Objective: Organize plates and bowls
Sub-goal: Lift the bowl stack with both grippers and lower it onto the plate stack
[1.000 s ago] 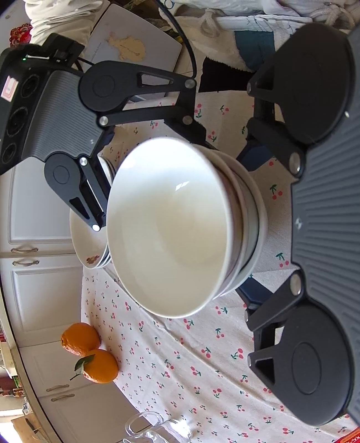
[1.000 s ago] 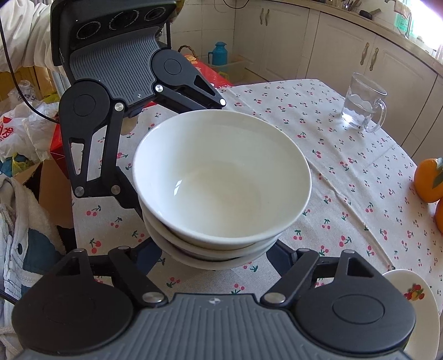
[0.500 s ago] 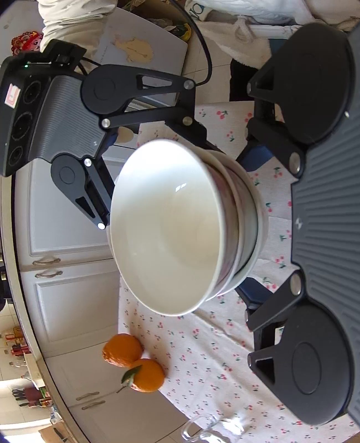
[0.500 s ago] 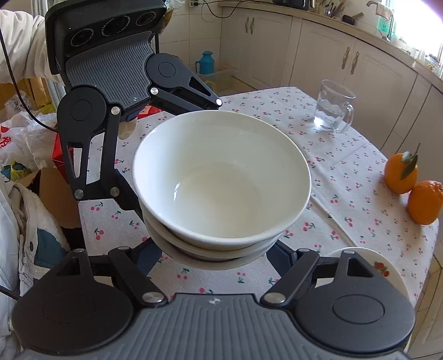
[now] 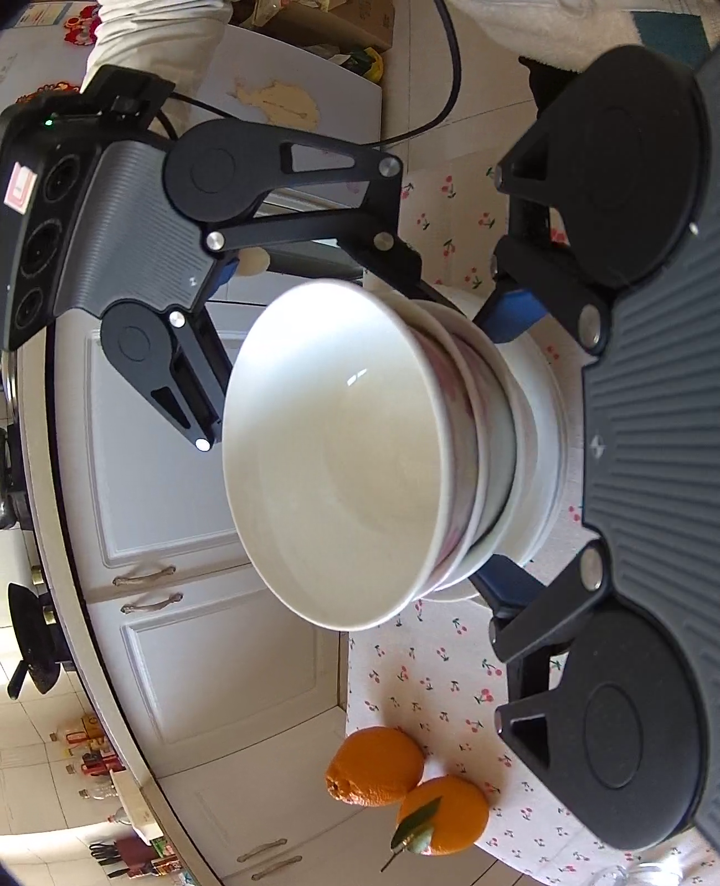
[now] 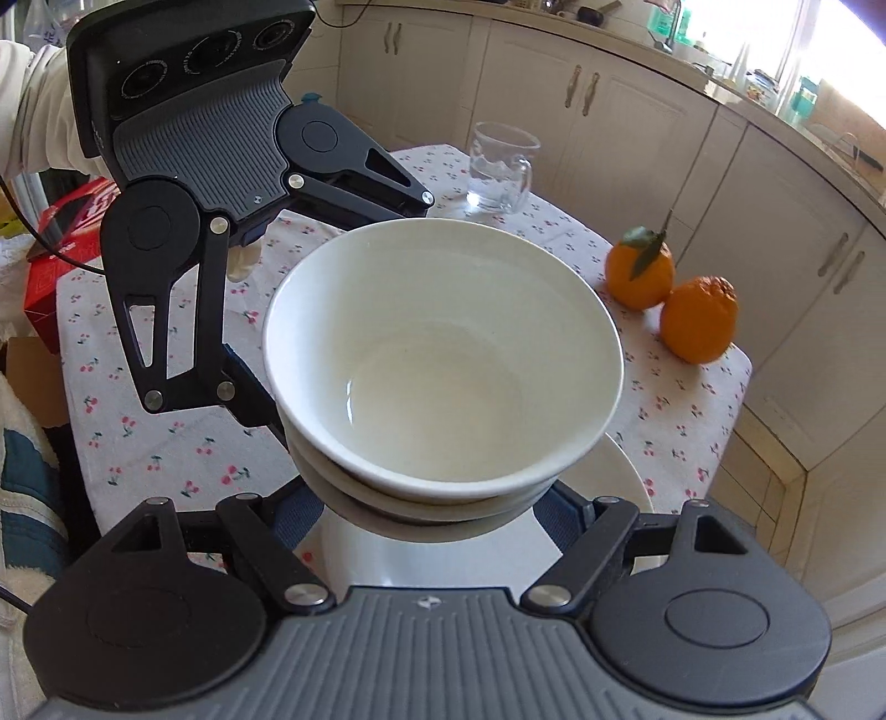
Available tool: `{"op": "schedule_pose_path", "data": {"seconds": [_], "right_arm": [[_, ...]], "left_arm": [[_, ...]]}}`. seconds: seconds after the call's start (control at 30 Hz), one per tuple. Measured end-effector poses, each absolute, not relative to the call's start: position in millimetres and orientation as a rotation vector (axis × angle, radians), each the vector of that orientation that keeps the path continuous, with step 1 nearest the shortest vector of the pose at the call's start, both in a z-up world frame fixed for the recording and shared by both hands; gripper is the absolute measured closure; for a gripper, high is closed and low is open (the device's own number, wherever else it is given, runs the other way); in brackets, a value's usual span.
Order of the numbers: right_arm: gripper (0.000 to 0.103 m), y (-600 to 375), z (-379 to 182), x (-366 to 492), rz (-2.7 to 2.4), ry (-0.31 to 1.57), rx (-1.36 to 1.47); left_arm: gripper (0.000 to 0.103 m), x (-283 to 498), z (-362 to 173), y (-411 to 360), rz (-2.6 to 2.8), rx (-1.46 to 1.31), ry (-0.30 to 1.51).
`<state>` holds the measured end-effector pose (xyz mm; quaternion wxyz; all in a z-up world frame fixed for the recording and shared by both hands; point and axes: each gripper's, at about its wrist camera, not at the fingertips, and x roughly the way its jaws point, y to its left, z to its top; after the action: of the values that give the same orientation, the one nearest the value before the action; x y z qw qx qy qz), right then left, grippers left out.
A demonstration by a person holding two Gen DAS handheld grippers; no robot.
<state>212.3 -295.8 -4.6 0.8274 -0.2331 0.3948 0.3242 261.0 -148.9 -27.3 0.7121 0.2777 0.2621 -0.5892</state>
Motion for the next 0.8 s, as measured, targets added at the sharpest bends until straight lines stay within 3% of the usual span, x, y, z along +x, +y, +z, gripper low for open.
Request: {"op": "schedule_pose_path", "data": {"seconds": [0.8], "right_arm": [[0.017, -333, -30, 231, 0.621, 0.925, -0.409]], "left_arm": [[0.019, 268, -47, -176, -1.303, 0.618, 0.597]]}}
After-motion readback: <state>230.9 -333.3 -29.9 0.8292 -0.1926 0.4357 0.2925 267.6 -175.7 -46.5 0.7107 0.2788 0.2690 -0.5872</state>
